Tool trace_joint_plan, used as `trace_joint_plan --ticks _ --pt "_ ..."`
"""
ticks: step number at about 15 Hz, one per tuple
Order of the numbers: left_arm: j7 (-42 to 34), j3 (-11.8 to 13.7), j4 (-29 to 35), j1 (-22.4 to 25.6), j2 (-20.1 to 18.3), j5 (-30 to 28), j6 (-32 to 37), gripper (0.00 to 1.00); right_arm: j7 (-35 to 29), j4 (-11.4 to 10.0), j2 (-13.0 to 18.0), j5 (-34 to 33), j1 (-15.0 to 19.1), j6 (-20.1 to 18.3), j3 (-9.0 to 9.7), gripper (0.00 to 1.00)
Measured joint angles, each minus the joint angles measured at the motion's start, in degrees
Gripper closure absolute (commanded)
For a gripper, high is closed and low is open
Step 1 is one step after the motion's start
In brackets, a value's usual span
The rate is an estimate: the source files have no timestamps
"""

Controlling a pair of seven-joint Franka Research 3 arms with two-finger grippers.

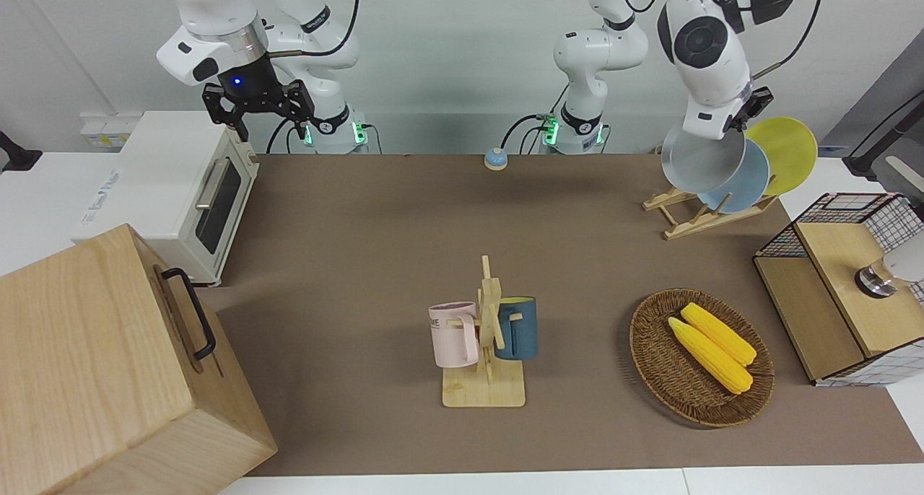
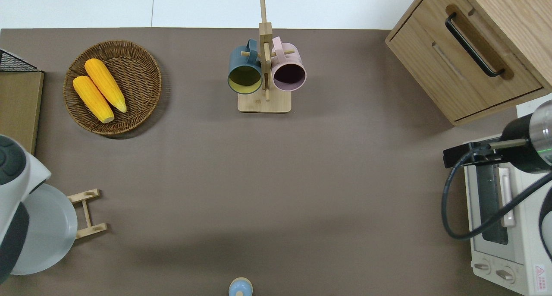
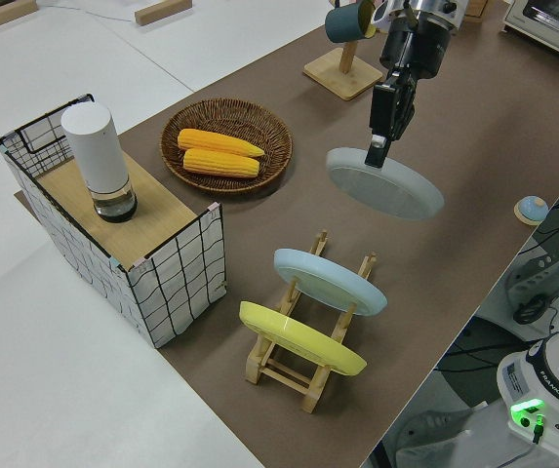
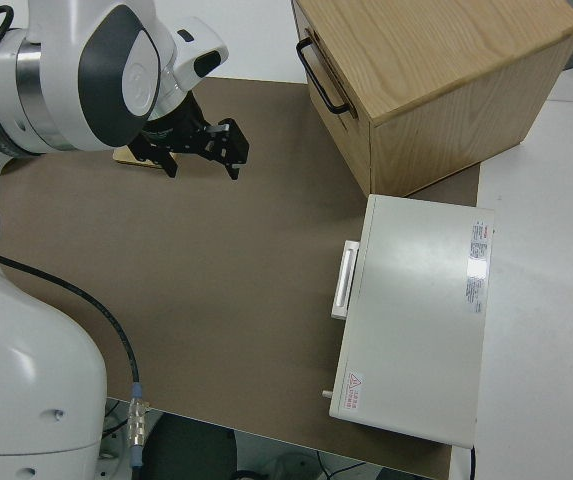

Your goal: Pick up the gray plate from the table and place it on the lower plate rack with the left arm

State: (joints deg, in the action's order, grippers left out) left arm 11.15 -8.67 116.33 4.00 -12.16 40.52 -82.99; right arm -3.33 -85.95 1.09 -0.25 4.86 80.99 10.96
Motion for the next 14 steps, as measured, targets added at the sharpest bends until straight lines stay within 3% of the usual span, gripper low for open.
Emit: trace_joint_plan --ticks 3,14 --pt "4.1 -1.3 1.8 0.0 1.1 2.5 0.1 1.00 0.0 0.0 0.0 0.0 0.0 0.0 0.00 0.013" --pt "16.3 -2.1 5.2 0.0 5.0 5.9 0.1 1.00 0.0 0.0 0.0 0.0 0.0 0.0 0.00 0.011"
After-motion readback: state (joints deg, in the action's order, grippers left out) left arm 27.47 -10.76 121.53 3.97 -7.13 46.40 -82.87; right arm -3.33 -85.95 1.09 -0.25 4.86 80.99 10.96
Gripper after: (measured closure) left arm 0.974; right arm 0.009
